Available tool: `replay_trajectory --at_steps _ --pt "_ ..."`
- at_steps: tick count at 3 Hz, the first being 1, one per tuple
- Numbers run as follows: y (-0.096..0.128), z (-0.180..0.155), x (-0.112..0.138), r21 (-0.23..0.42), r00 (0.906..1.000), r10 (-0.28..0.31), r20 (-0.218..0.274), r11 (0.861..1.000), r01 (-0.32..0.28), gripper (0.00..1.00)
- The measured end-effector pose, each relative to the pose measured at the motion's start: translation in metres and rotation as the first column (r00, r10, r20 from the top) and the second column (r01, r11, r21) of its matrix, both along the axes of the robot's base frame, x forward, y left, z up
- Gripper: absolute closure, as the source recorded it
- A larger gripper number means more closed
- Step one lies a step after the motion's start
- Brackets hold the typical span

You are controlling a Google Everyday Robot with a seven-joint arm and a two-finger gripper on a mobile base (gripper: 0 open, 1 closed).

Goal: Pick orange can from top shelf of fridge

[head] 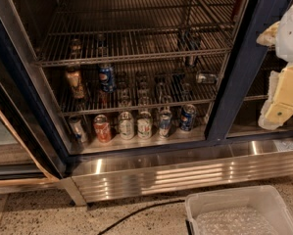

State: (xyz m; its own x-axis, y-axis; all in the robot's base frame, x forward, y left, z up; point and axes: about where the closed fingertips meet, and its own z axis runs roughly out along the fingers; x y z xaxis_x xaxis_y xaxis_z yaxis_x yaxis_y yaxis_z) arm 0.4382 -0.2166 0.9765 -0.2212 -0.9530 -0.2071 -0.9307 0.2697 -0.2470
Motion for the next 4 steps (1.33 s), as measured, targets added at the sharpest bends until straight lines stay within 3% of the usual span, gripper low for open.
replay_trajectory --at_steps 2,4 --pt "0.004 -0.012 0.003 0.039 0.9996 -0.027 -0.001 0.999 0.027 0.0" --pt "0.05 -0.076 0.027 0.144 0.9998 0.019 -0.007 0.989 -0.018 0.0"
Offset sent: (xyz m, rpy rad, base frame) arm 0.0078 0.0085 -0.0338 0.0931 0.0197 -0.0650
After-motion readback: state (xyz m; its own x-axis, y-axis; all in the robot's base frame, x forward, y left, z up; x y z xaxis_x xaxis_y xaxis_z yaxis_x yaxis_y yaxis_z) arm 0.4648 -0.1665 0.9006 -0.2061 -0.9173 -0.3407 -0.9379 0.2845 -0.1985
